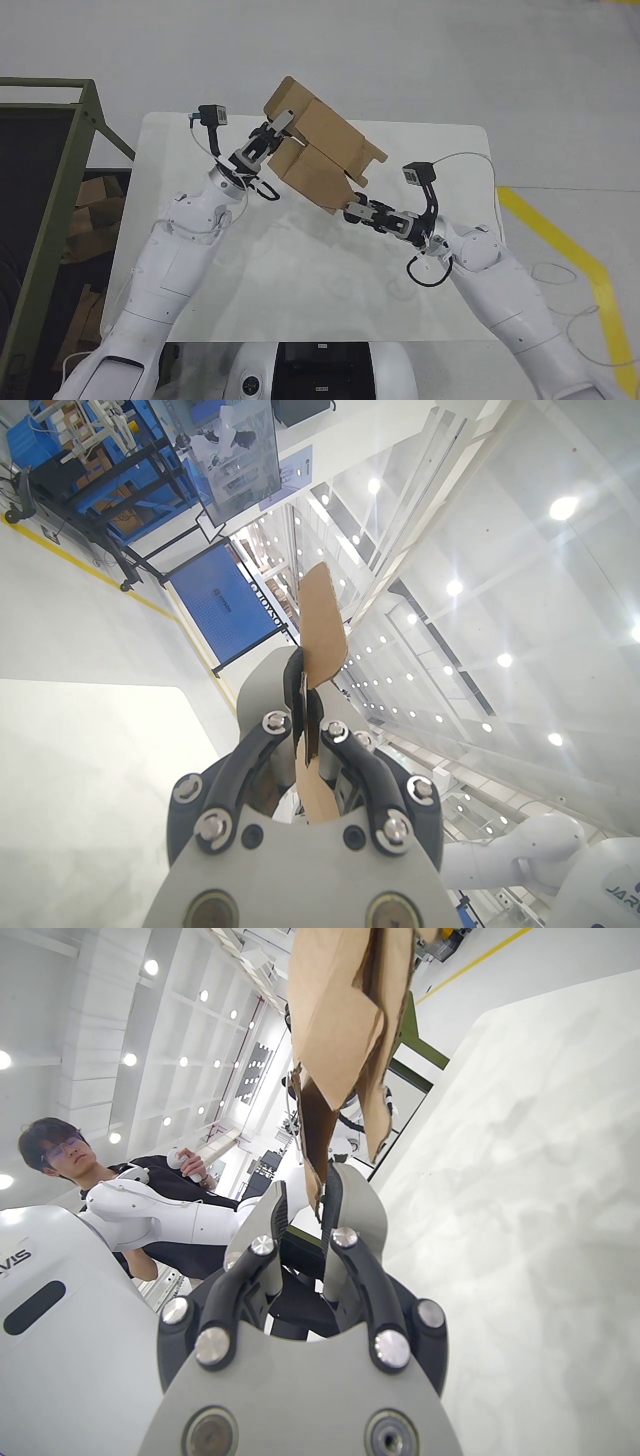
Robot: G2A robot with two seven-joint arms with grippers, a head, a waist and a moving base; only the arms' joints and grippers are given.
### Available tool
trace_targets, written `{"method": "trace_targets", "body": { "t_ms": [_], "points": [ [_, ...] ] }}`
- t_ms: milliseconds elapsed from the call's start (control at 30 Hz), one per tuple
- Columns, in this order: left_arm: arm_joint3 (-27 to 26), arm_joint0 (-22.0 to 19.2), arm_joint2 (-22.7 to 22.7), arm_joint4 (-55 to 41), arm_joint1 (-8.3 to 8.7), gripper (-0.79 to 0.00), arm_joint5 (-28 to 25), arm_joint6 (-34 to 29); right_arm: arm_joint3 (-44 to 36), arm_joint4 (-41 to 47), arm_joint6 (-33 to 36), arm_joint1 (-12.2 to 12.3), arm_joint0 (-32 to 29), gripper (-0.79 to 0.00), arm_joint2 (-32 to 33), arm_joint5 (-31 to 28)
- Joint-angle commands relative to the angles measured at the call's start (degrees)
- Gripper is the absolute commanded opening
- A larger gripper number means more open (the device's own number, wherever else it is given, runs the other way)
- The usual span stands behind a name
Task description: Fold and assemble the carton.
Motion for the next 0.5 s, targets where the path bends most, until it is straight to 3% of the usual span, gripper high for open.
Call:
{"method": "trace_targets", "body": {
  "t_ms": [0,167,467],
  "points": [
    [-0.08,0.13,-0.13,0.16,-0.04,-0.785,-0.02,0.08,-0.05,-0.28,-0.15,-0.06,-0.01,-0.683,0.02,0.1],
    [-0.34,0.42,-0.37,0.38,-0.11,-0.785,-0.13,-0.04,-0.19,-0.54,-0.34,-0.18,-0.15,-0.782,0.1,0.08],
    [-0.48,1.02,-0.9,0.44,-0.2,-0.785,-0.41,-0.45,-0.43,0.47,0.1,-0.27,-0.64,-0.785,0.64,-0.94]
  ]
}}
